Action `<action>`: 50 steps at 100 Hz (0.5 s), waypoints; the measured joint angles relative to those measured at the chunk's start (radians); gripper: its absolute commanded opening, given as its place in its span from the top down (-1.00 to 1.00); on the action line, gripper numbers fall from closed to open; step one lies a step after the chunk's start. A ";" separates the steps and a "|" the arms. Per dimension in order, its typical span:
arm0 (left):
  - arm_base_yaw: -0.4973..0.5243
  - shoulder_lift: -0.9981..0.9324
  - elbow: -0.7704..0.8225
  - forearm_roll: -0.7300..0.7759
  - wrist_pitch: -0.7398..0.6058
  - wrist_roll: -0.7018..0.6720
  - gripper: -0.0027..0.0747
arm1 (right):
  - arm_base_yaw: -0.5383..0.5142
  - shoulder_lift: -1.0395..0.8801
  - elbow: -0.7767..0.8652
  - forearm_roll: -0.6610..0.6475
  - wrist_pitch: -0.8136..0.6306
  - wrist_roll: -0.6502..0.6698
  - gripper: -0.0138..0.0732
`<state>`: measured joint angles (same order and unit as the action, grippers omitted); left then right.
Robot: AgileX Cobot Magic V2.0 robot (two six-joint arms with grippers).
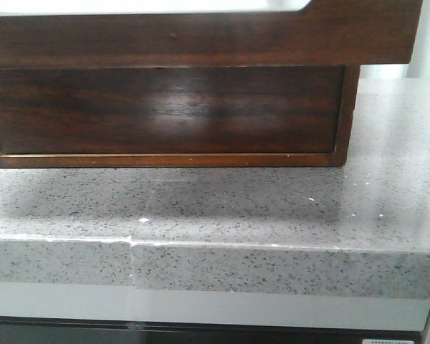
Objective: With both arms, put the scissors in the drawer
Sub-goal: 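Carry the scissors over the open drawer with the right gripper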
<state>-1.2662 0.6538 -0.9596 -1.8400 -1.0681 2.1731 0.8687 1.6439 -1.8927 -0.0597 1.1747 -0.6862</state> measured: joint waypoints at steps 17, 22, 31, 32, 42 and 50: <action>0.000 0.000 0.000 0.000 0.000 0.000 0.98 | -0.002 0.000 0.000 -0.015 -0.008 0.003 0.46; 0.000 0.000 0.000 0.000 0.000 0.000 0.98 | -0.002 0.000 0.000 -0.022 -0.013 0.010 0.30; 0.000 0.000 0.000 0.000 0.000 0.000 0.98 | -0.002 0.000 0.000 -0.042 -0.022 0.037 0.04; 0.000 0.000 0.000 0.000 0.000 0.000 0.98 | -0.002 0.000 0.000 -0.043 -0.024 0.039 0.03; 0.000 0.000 0.000 0.000 0.000 0.000 0.98 | -0.002 0.000 0.000 -0.062 -0.034 0.055 -0.05; 0.000 0.000 0.000 0.000 0.000 0.000 0.98 | -0.002 0.000 0.000 -0.071 -0.035 0.056 -0.05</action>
<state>-1.2662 0.6538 -0.9596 -1.8400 -1.0681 2.1731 0.8672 1.6439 -1.8927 -0.1304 1.1398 -0.6303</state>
